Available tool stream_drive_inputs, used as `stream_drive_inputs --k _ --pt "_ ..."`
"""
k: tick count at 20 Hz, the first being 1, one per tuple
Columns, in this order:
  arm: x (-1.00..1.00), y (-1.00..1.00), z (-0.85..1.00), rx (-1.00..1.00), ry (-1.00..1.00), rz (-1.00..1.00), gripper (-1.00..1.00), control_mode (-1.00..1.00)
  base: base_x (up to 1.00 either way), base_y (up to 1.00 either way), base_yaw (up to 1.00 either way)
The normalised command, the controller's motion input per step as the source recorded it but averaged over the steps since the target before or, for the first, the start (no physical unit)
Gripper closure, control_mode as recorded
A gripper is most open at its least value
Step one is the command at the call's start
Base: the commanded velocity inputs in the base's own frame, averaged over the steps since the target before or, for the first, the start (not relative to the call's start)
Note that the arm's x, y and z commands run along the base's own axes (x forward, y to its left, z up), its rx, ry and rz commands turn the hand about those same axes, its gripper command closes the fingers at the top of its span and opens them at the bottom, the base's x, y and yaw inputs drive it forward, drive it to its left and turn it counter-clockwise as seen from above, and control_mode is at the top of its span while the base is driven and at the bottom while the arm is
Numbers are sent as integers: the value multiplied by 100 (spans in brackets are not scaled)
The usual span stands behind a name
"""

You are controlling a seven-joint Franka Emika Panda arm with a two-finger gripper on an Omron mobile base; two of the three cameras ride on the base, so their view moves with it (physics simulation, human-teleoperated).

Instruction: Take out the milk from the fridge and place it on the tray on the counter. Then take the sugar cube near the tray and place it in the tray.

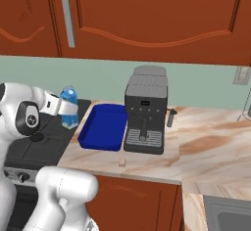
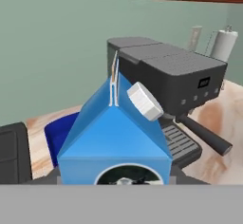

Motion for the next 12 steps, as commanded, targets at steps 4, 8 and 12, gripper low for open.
stream_drive_inputs --k 4,8,12 --pt "53 -2 -25 0 0 -2 100 -100 0 0 0" --pt "45 0 -31 0 0 -1 100 -100 0 0 0" --pt "31 -12 -23 0 3 0 100 -100 0 0 0"
